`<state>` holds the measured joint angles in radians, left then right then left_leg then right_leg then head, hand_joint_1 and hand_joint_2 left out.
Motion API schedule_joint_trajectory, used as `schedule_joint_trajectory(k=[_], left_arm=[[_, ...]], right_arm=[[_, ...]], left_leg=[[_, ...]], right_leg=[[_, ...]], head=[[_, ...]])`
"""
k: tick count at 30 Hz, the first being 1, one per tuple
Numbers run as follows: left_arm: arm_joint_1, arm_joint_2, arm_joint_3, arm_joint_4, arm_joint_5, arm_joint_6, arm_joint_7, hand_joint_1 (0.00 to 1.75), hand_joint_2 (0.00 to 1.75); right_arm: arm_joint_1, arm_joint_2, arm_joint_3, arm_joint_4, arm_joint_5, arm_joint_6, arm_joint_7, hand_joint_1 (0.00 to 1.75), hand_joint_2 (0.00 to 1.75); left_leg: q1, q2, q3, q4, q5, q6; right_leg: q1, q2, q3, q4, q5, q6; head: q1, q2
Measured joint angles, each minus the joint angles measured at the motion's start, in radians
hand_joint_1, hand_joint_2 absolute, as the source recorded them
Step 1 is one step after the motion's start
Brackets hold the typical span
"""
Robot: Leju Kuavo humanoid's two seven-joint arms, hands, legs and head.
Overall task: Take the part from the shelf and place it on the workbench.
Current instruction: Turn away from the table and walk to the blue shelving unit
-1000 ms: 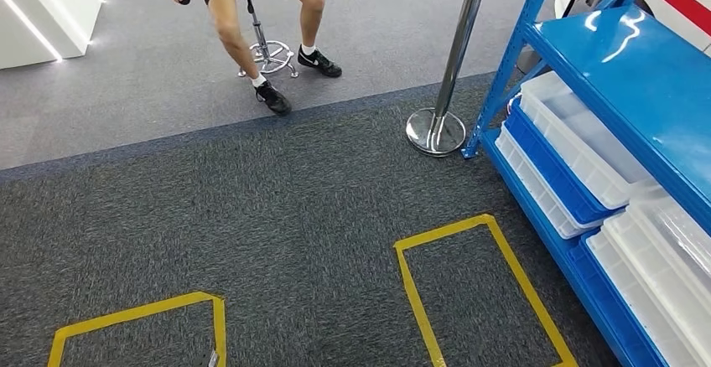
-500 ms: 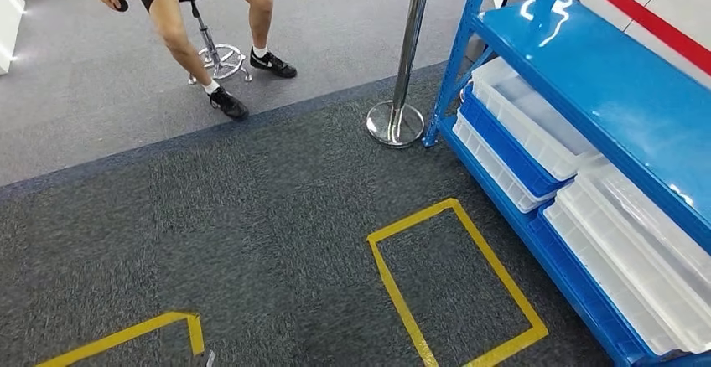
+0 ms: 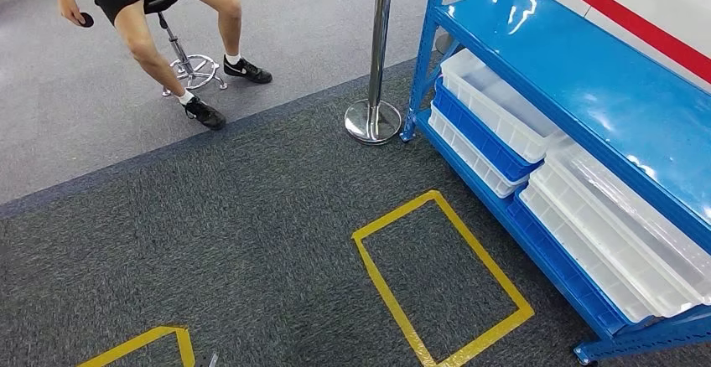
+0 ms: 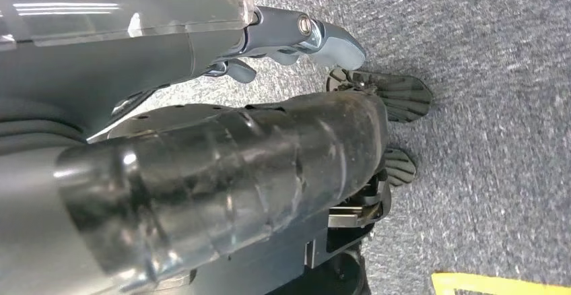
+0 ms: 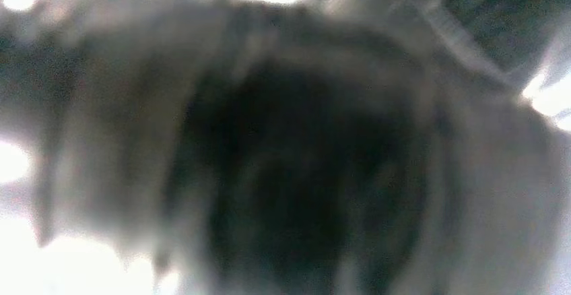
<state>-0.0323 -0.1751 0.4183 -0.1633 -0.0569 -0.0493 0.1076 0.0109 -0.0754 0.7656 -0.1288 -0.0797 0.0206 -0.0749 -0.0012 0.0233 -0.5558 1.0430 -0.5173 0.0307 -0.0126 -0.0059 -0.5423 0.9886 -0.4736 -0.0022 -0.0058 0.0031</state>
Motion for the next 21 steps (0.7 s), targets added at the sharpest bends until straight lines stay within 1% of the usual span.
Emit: schedule_joint_trajectory(k=[1, 2, 3, 4, 5, 6, 7, 8, 9, 10, 11, 13, 14, 15, 16, 18, 19, 20, 21], left_arm=[[0.000, 0.000, 0.000, 0.000, 0.000, 0.000, 0.000, 0.00, 0.00], [0.001, 0.000, 0.000, 0.000, 0.000, 0.001, 0.001, 0.00, 0.00], [0.002, 0.000, 0.000, 0.000, 0.000, 0.001, 0.003, 0.00, 0.00], [0.003, 0.000, 0.000, 0.000, 0.000, 0.002, 0.005, 0.00, 0.00], [0.003, 0.000, 0.000, 0.000, 0.000, 0.002, 0.008, 0.00, 0.00], [0.003, 0.000, 0.000, 0.000, 0.000, 0.002, 0.010, 0.00, 0.00], [0.003, 0.000, 0.000, 0.000, 0.000, 0.002, 0.012, 0.00, 0.00], [0.003, 0.000, 0.000, 0.000, 0.000, 0.002, 0.013, 0.00, 0.00], [0.003, 0.000, 0.000, 0.000, 0.000, 0.002, 0.015, 0.00, 0.00], [0.002, 0.000, 0.000, 0.000, 0.000, 0.002, 0.015, 0.00, 0.00], [0.002, 0.000, 0.000, 0.000, 0.000, 0.002, 0.015, 0.00, 0.00], [0.003, 0.000, 0.000, 0.000, 0.000, 0.003, 0.016, 0.00, 0.00], [0.003, -0.001, 0.000, 0.000, 0.000, 0.003, 0.016, 0.00, 0.00], [0.003, -0.001, 0.000, 0.000, 0.000, 0.004, 0.015, 0.00, 0.00], [0.003, -0.001, 0.000, 0.000, -0.001, 0.005, 0.015, 0.00, 0.00], [0.002, -0.001, 0.000, 0.000, -0.002, 0.005, 0.015, 0.00, 0.00], [0.003, -0.001, 0.000, 0.000, -0.003, 0.005, 0.014, 0.00, 0.00], [0.004, -0.001, 0.000, 0.000, -0.003, 0.006, 0.014, 0.00, 0.00], [0.004, -0.001, 0.000, 0.000, -0.003, 0.006, 0.014, 0.00, 0.00]], right_arm=[[0.000, 0.000, 0.000, 0.000, 0.000, 0.001, -0.001, 0.00, 0.00], [-0.001, 0.000, 0.000, 0.000, 0.001, 0.001, -0.002, 0.00, 0.00], [-0.001, -0.001, 0.000, 0.000, 0.001, 0.003, -0.004, 0.00, 0.00], [0.000, -0.001, 0.000, 0.000, 0.002, 0.004, -0.005, 0.00, 0.00], [0.000, -0.001, 0.000, 0.000, 0.002, 0.006, -0.006, 0.00, 0.00], [0.000, -0.001, 0.000, 0.000, 0.002, 0.008, -0.006, 0.00, 0.00], [-0.001, -0.001, 0.001, 0.000, 0.003, 0.009, -0.007, 0.00, 0.00], [-0.001, -0.001, 0.001, 0.000, 0.003, 0.010, -0.007, 0.00, 0.00], [-0.001, -0.001, 0.001, 0.000, 0.003, 0.010, -0.008, 0.00, 0.00], [-0.002, -0.002, 0.001, 0.000, 0.004, 0.010, -0.008, 0.00, 0.00], [-0.002, -0.002, 0.001, 0.000, 0.004, 0.011, -0.008, 0.00, 0.00], [-0.002, -0.002, 0.001, -0.001, 0.004, 0.011, -0.008, 0.00, 0.00], [-0.001, -0.002, 0.001, -0.001, 0.004, 0.010, -0.009, 0.00, 0.00], [-0.002, -0.002, 0.001, -0.001, 0.004, 0.010, -0.009, 0.00, 0.00], [-0.002, -0.002, 0.001, -0.001, 0.004, 0.010, -0.009, 0.00, 0.00], [-0.002, -0.002, 0.001, -0.001, 0.004, 0.011, -0.009, 0.00, 0.00], [-0.002, -0.002, 0.001, -0.001, 0.004, 0.011, -0.009, 0.00, 0.00], [-0.002, -0.002, 0.001, -0.001, 0.004, 0.011, -0.010, 0.00, 0.00], [-0.001, -0.002, 0.001, -0.002, 0.004, 0.011, -0.010, 0.00, 0.00]], left_leg=[[0.003, -0.008, -0.023, 0.052, -0.032, -0.004], [0.005, -0.012, -0.054, 0.121, -0.066, -0.007], [0.007, -0.015, -0.085, 0.188, -0.094, -0.010], [0.010, -0.015, -0.104, 0.230, -0.103, -0.012], [0.012, -0.015, -0.107, 0.236, -0.093, -0.014], [0.015, -0.015, -0.088, 0.199, -0.064, -0.015], [0.018, -0.015, -0.057, 0.135, -0.026, -0.016], [0.019, -0.019, -0.024, 0.069, 0.001, -0.017], [0.020, -0.023, 0.000, 0.016, 0.017, -0.017], [0.019, -0.027, 0.012, -0.013, 0.021, -0.016], [0.017, -0.030, 0.014, -0.022, 0.015, -0.013], [0.014, -0.030, 0.013, -0.029, 0.017, -0.001], [0.014, -0.029, 0.017, -0.034, 0.017, 0.006], [0.014, -0.028, 0.020, -0.039, 0.018, 0.013], [0.014, -0.027, 0.024, -0.043, 0.017, 0.020], [0.009, -0.023, 0.031, -0.044, 0.010, 0.029], [0.006, -0.021, 0.035, -0.044, 0.006, 0.032], [0.003, -0.020, 0.042, -0.043, 0.000, 0.033], [0.001, -0.019, 0.051, -0.043, -0.006, 0.034]], right_leg=[[0.000, 0.001, 0.000, -0.002, 0.002, -0.005], [0.000, 0.002, -0.002, -0.002, 0.003, -0.008], [0.001, 0.003, -0.004, 0.000, 0.003, -0.010], [0.001, 0.005, -0.006, 0.002, 0.003, -0.010], [0.001, 0.008, -0.007, 0.005, 0.003, -0.009], [0.000, 0.011, -0.008, 0.008, 0.002, -0.008], [-0.001, 0.015, -0.008, 0.012, 0.000, -0.005], [-0.001, 0.018, -0.009, 0.015, -0.003, 0.000], [-0.001, 0.021, -0.012, 0.020, -0.005, 0.005], [0.000, 0.023, -0.016, 0.023, -0.006, 0.011], [0.001, 0.023, -0.020, 0.024, -0.005, 0.017], [-0.001, 0.023, -0.022, 0.024, -0.006, 0.029], [-0.002, 0.021, -0.025, 0.031, -0.012, 0.034], [-0.003, 0.018, -0.036, 0.057, -0.027, 0.037], [-0.004, 0.015, -0.060, 0.104, -0.049, 0.039], [-0.003, 0.012, -0.132, 0.234, -0.095, 0.040], [-0.003, 0.012, -0.163, 0.284, -0.103, 0.040], [-0.002, 0.012, -0.179, 0.301, -0.093, 0.038], [-0.001, 0.011, -0.175, 0.281, -0.064, 0.035]], head=[[0.000, 0.000], [0.000, 0.000], [-0.001, 0.000], [-0.001, 0.000], [-0.001, 0.000], [-0.001, 0.000], [-0.001, 0.000], [-0.001, 0.000], [0.000, 0.000], [0.000, 0.000], [0.000, 0.000], [0.001, 0.000], [0.001, 0.000], [0.002, 0.000], [0.002, 0.000], [0.002, 0.000], [0.002, 0.000], [0.002, 0.000], [0.002, 0.000]])
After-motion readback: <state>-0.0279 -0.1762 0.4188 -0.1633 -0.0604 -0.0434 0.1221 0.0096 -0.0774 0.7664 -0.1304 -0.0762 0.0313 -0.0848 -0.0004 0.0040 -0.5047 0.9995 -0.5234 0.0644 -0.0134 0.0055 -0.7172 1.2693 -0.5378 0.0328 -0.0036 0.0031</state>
